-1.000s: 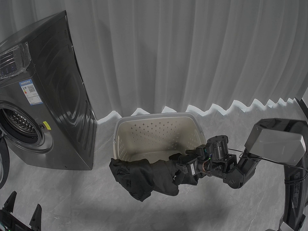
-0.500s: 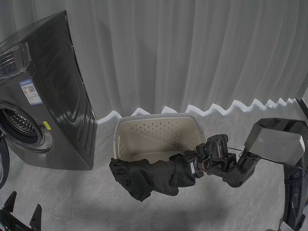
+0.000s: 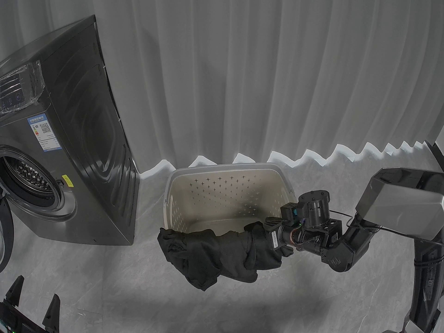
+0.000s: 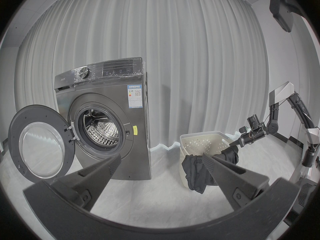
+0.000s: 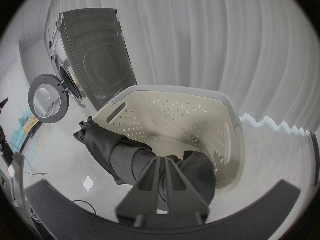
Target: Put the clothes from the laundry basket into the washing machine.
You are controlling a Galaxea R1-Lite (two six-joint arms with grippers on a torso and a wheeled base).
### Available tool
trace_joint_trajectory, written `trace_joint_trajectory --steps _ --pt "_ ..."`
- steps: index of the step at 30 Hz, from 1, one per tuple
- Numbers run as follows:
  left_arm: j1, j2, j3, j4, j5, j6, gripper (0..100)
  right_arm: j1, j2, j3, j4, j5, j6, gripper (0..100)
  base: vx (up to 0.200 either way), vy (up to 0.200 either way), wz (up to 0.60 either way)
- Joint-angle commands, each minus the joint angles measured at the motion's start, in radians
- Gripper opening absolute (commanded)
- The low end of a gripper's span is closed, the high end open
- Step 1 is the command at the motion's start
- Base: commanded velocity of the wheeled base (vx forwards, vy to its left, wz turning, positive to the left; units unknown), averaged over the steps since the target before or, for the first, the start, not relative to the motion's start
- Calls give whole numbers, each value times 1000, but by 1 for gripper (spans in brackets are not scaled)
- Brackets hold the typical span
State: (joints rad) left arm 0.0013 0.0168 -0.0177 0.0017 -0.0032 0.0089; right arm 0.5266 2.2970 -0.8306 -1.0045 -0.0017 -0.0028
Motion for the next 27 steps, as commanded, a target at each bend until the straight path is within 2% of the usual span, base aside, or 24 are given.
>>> trace_joint_trajectory --steps 1,3,8,19,27 --pt "2 -17 16 0 0 0 100 -13 -13 27 0 -3 0 100 0 0 0" --pt "0 -17 16 0 0 0 100 -40 -22 59 0 -18 -8 100 0 0 0" --pt "0 -17 16 0 0 0 100 -59 -33 82 0 -18 -17 100 0 0 0" --pt "0 -17 16 0 0 0 100 -83 22 62 -6 -15 -34 100 0 0 0" --pt "0 -17 16 0 0 0 100 -71 47 28 -25 -11 -34 100 0 0 0"
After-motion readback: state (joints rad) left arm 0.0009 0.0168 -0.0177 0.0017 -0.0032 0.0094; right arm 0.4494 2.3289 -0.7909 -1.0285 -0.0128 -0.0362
